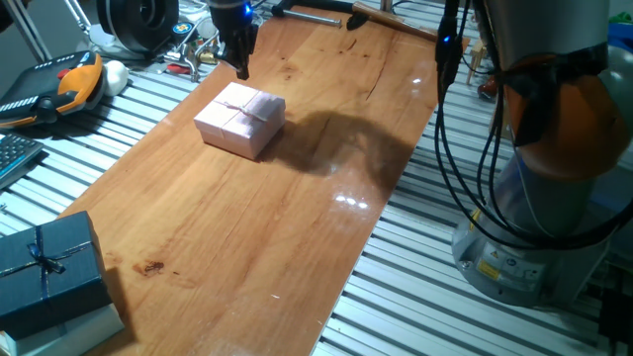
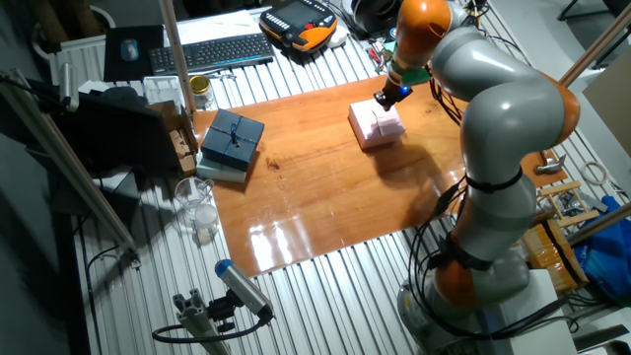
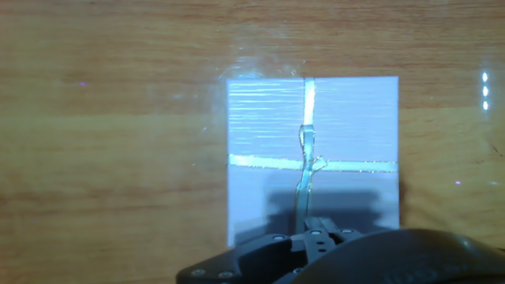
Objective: Cover the box
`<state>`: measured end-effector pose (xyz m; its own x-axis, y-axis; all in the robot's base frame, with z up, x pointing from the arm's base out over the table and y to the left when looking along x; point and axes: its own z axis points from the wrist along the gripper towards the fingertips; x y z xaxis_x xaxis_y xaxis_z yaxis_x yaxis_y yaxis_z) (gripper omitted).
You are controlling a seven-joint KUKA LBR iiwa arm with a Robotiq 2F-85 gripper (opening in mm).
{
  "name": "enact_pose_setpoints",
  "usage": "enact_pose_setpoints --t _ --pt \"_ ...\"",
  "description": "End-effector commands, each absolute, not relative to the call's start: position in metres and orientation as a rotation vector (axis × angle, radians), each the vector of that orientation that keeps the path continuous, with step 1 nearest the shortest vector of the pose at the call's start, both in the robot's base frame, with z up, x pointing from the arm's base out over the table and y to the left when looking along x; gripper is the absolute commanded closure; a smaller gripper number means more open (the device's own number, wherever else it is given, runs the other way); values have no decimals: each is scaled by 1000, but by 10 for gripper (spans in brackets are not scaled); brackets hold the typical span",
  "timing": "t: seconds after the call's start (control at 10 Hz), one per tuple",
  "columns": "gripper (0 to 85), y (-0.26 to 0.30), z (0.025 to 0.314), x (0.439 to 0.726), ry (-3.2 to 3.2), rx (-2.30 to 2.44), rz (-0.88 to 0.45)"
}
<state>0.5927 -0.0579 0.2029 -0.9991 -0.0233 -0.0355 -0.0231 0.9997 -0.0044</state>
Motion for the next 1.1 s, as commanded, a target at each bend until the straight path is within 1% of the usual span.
enact_pose_setpoints --t 0.0,0.2,0.4,1.0 --pt "850 -55 206 590 3106 -41 -3" --pt "850 -48 211 585 3107 -49 -5" --pt "850 -33 209 583 3115 -44 14" --pt "850 -18 213 576 3101 -111 -26"
